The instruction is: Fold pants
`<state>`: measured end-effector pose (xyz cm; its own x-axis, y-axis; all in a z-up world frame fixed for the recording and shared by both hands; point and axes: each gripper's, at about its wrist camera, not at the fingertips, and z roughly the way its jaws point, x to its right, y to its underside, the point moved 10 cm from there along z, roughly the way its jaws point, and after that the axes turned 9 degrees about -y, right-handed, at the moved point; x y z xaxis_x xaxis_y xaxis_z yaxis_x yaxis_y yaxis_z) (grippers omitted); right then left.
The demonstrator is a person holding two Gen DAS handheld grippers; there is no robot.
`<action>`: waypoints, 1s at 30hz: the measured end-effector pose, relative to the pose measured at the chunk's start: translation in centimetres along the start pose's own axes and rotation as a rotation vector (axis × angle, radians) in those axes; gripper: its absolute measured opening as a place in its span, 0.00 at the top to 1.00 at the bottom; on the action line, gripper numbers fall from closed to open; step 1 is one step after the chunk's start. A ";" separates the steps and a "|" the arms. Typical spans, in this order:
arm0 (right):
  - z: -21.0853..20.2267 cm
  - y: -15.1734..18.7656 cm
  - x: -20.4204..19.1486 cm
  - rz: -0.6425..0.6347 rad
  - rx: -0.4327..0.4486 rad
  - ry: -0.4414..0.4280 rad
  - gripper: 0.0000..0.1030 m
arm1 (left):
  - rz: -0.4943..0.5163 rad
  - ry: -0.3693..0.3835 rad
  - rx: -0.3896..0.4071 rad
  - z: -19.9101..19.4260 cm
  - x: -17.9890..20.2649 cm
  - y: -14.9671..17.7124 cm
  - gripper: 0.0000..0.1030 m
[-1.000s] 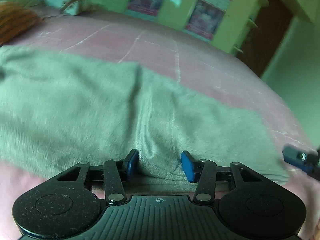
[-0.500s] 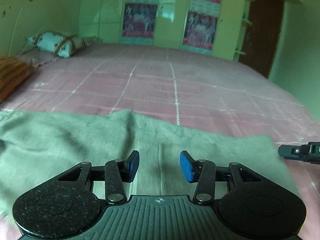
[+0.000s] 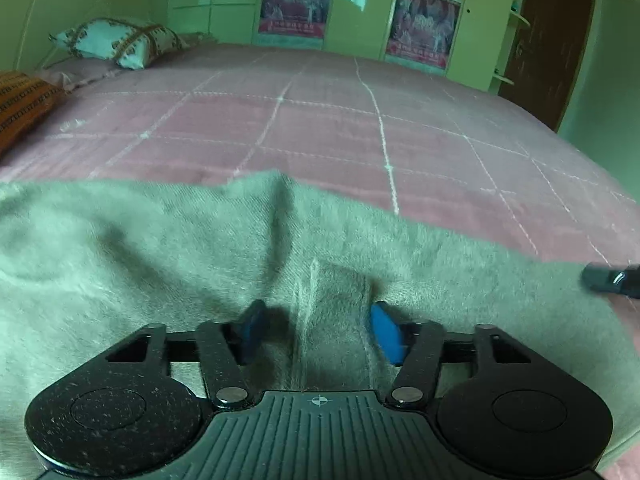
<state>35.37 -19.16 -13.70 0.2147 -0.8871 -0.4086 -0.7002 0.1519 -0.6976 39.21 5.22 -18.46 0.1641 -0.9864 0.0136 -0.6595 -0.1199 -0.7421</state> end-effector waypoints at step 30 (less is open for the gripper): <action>-5.3 7.2 -3.0 -0.057 -0.102 -0.017 0.74 | 0.010 0.074 -0.008 -7.3 -0.5 4.5 0.19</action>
<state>26.09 -17.70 -14.42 0.2670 -0.8853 -0.3807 -0.7518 0.0558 -0.6570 30.85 4.31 -16.90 0.1032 -0.9931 0.0560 -0.6669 -0.1109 -0.7369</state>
